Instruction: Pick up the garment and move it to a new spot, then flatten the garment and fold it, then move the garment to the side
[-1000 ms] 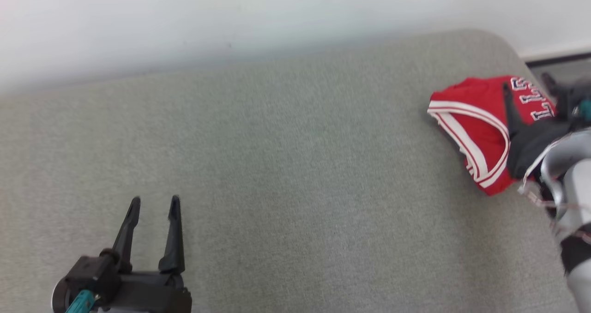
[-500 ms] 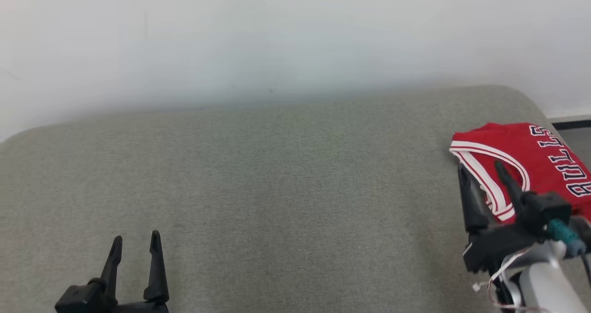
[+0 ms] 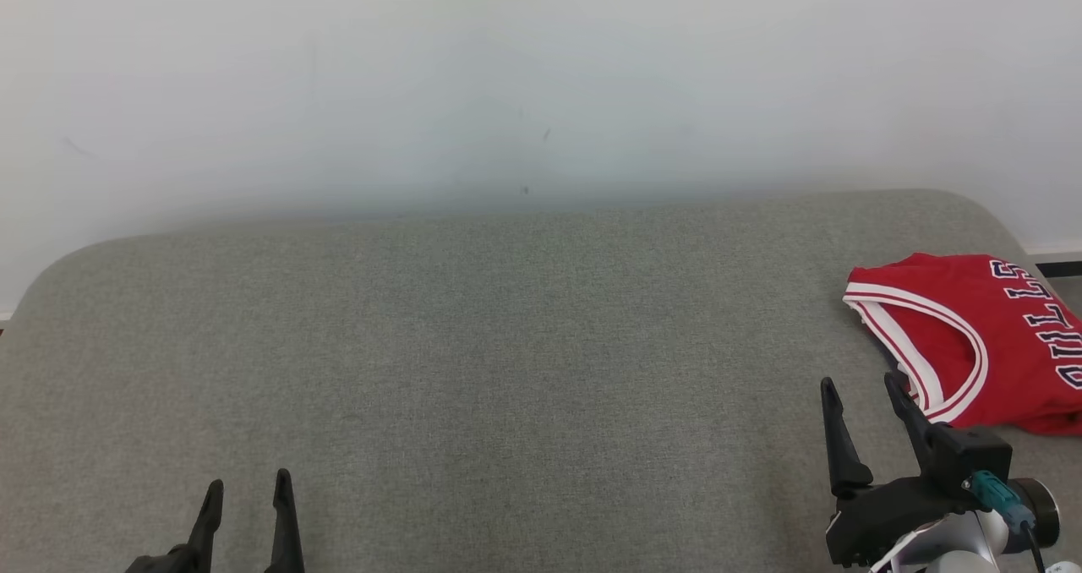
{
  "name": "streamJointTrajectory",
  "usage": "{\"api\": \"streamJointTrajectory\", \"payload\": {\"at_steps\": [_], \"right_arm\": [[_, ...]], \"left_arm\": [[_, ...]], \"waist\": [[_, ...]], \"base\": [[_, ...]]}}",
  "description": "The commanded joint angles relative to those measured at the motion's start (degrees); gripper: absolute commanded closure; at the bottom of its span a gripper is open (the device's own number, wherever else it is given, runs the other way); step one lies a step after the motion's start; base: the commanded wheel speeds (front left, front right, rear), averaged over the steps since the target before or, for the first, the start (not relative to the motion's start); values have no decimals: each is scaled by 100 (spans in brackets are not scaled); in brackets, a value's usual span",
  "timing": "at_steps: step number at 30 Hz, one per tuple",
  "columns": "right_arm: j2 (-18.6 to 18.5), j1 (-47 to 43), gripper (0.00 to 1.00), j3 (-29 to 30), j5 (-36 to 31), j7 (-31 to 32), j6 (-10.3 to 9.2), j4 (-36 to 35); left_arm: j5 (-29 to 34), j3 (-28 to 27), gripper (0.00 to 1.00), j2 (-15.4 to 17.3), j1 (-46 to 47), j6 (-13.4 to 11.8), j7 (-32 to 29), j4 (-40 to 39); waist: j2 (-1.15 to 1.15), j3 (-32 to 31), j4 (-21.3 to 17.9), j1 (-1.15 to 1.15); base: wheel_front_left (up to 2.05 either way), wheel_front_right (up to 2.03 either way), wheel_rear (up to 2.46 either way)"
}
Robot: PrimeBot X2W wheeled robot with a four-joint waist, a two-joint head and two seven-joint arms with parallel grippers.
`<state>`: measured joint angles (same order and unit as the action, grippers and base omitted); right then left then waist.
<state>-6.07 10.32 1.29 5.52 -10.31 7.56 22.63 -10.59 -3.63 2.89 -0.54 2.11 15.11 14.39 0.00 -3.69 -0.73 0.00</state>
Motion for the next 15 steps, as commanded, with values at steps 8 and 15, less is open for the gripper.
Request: {"api": "streamJointTrajectory", "payload": {"at_steps": [8, 15], "right_arm": [[138, -133, 0, 244, -167, 2, -17, 8], [192, -140, 0, 220, -187, 32, -17, -20]], "left_arm": [[39, -9, 0, 1, 118, 75, 0, 12], [58, 34, 0, 1, 228, 110, 0, 38]], "waist": [[0, 2, 27, 0], [0, -1, -3, 0]], "base": [[0, 0, 0], [0, 0, 0]]}}
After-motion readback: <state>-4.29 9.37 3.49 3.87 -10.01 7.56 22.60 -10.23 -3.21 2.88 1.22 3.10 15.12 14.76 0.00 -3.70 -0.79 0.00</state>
